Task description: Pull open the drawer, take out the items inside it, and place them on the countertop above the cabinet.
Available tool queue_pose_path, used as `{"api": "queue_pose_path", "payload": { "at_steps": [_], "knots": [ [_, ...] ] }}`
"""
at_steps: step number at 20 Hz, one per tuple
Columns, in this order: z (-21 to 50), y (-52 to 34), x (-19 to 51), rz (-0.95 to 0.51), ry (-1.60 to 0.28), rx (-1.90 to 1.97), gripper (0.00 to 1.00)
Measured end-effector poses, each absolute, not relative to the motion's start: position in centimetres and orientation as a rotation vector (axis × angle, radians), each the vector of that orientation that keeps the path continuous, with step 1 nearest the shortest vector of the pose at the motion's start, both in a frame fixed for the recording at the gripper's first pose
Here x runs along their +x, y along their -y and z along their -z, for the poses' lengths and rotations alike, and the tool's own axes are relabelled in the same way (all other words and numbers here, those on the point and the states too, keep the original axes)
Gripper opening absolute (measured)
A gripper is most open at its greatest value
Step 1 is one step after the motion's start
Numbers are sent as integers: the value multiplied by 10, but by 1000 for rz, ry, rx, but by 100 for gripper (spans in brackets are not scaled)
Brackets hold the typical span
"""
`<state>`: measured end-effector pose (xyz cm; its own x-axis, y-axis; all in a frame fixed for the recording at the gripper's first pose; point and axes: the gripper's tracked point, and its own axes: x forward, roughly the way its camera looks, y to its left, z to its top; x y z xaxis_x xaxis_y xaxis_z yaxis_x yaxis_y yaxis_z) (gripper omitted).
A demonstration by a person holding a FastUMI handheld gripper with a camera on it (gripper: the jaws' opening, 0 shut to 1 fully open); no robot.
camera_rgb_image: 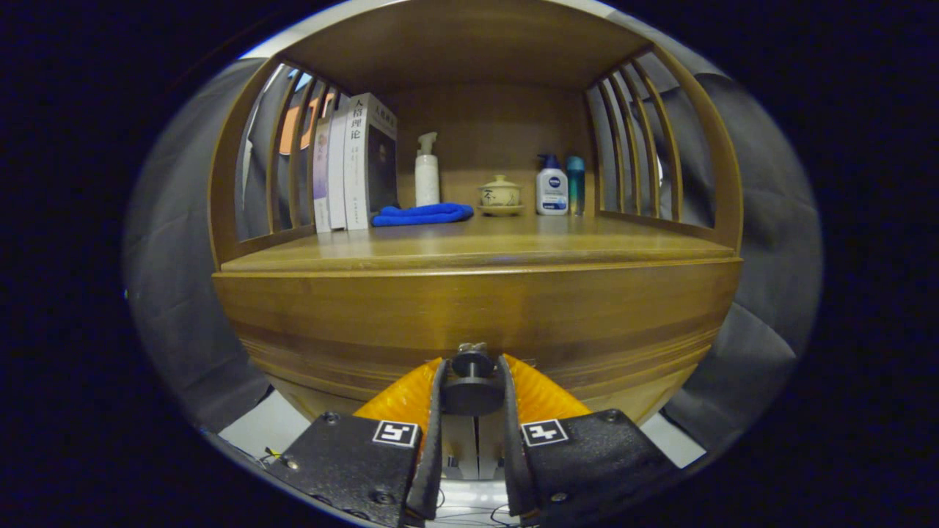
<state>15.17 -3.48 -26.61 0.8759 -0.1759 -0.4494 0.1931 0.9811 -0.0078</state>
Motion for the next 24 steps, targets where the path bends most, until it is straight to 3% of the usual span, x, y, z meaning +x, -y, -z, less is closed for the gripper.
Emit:
{"api": "queue_pose_path", "payload": {
  "at_steps": [24],
  "knots": [
    [255, 11, -20, 122, -482, -2, 36]
  ]
}}
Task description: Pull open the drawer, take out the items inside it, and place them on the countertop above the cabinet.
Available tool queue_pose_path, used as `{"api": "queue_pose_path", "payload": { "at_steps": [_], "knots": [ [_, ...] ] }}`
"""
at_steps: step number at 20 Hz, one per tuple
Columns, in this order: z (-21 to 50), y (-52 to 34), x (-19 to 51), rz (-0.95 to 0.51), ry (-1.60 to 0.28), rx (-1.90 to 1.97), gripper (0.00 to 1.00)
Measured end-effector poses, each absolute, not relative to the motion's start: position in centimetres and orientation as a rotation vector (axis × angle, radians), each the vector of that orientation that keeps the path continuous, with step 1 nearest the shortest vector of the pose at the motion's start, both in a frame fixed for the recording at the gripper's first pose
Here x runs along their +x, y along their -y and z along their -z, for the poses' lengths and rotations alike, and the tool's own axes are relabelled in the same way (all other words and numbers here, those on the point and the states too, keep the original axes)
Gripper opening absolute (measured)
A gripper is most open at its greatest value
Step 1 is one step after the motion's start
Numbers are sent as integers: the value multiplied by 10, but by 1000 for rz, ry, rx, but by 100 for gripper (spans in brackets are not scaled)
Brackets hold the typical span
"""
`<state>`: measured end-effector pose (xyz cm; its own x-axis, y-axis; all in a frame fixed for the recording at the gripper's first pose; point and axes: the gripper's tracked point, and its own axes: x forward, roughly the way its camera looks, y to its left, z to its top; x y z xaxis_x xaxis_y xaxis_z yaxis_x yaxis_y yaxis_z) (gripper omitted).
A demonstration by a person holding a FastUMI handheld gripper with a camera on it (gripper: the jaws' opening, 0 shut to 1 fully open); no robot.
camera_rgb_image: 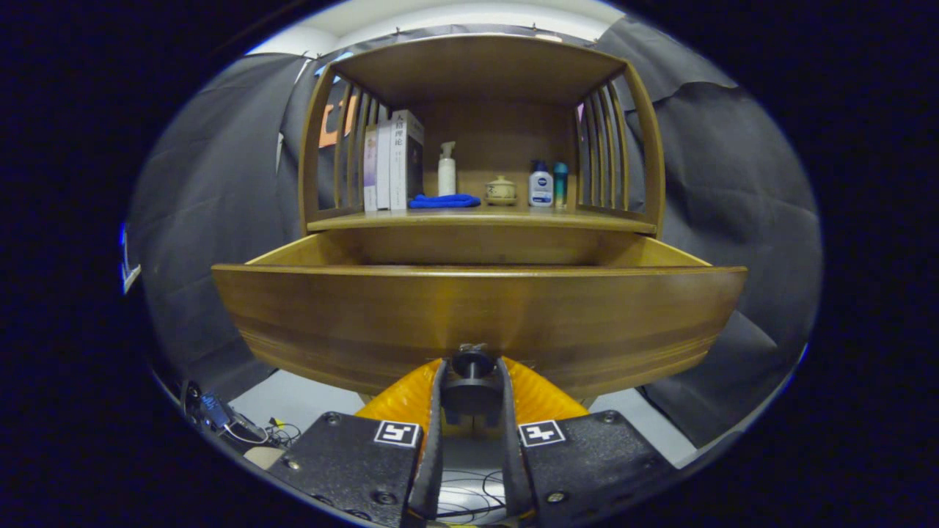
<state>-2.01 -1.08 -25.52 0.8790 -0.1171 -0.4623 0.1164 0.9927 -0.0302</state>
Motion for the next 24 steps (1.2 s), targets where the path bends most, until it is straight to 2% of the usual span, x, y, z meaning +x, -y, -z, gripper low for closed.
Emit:
{"api": "queue_pose_path", "payload": {
  "at_steps": [10, 13, 15, 19, 21, 24],
  "knots": [
    [258, 4, -42, 78, -581, 26, 38],
    [248, -4, -48, -10, -651, 72, 52],
    [231, -12, -58, -66, -676, 89, 77],
    [186, -10, -62, -98, -685, 90, 83],
    [166, -14, -58, -115, -686, 64, 99],
    [138, -24, -38, -183, -641, 72, 97]
  ]
}}
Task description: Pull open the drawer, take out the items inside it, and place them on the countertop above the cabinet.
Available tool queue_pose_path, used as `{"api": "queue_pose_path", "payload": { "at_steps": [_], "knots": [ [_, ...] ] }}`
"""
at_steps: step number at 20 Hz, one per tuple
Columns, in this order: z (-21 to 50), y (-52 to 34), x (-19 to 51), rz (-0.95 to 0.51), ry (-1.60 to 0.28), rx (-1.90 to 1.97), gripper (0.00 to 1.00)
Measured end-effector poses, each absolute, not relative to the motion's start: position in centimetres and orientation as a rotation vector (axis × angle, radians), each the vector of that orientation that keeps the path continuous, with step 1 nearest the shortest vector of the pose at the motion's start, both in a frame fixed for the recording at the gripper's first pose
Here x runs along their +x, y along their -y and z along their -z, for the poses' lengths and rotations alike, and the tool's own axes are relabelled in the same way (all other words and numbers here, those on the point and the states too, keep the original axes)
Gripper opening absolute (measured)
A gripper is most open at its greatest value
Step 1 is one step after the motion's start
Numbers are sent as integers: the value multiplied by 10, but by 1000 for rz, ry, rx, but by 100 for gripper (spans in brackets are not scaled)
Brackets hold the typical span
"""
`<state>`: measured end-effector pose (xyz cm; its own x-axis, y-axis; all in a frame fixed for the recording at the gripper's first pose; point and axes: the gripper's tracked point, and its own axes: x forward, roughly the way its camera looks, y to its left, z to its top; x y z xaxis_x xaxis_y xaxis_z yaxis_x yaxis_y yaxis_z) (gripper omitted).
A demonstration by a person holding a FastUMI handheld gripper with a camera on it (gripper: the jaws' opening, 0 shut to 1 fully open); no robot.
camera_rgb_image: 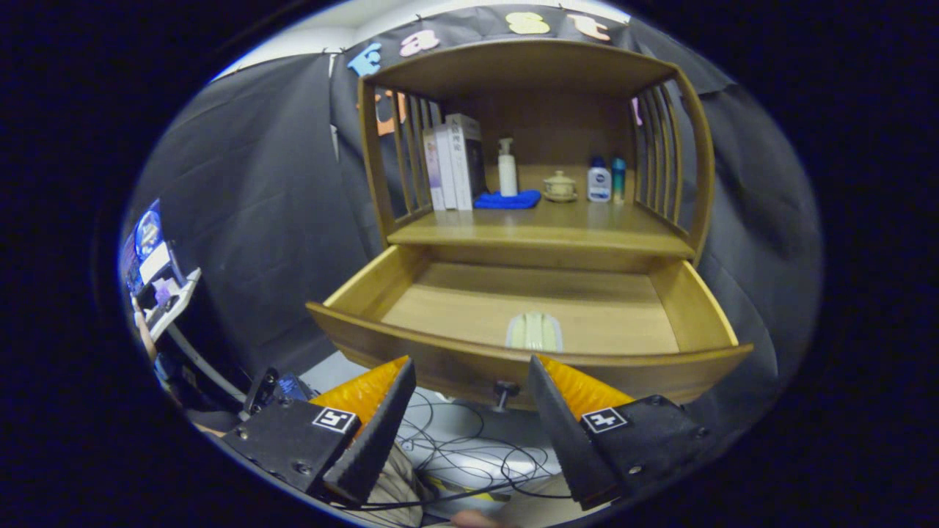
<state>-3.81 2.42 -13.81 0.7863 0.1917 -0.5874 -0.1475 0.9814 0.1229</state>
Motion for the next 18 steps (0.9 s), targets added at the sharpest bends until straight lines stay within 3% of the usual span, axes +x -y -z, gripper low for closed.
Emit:
{"api": "queue_pose_path", "payload": {
  "at_steps": [7, 12, 18],
  "knots": [
    [171, 17, 28, -30, -824, 193, 97],
    [207, 28, 45, 40, -1071, 238, 95],
    [224, 41, 53, 104, -1209, 149, 91]
  ]
}}
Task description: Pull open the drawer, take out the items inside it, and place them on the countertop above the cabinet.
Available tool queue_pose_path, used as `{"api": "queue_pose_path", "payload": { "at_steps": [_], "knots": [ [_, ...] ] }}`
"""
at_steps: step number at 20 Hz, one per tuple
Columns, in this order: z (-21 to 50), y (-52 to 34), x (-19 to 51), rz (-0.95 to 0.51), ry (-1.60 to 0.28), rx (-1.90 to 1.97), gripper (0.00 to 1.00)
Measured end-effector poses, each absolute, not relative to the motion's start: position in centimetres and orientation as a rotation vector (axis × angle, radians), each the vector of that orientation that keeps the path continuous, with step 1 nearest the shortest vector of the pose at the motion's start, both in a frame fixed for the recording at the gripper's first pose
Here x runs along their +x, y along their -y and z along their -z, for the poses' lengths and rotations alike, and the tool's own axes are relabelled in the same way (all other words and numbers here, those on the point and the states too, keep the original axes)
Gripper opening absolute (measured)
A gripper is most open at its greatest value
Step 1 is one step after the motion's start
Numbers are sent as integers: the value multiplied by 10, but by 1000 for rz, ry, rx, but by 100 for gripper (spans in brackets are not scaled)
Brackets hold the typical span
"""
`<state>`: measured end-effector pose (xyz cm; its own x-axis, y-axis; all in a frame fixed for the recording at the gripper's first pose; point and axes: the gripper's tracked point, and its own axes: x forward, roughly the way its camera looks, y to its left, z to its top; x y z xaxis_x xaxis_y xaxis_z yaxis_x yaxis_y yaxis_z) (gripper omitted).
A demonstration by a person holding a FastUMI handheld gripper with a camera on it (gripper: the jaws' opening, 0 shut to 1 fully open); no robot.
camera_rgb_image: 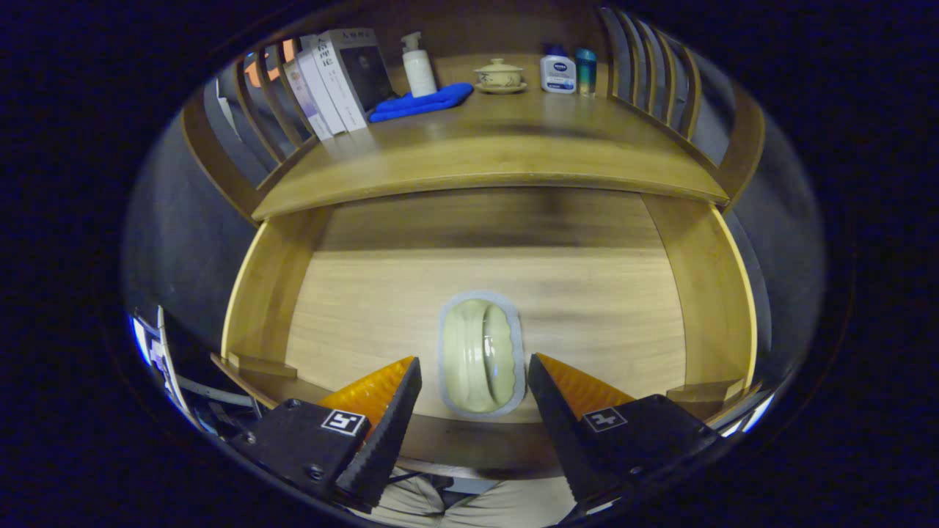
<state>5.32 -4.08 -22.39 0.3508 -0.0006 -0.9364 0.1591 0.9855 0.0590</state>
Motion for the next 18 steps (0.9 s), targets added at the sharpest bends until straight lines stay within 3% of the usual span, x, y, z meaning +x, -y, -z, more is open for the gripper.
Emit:
{"api": "queue_pose_path", "payload": {
  "at_steps": [2, 6, 11, 18],
  "knots": [
    [232, 39, 59, 110, -1240, 142, 86],
    [247, 40, 60, 143, -1308, 108, 67],
    [259, 45, 66, 181, -1342, 125, 36],
    [239, 42, 69, 166, -1306, 138, 23]
  ]
}}
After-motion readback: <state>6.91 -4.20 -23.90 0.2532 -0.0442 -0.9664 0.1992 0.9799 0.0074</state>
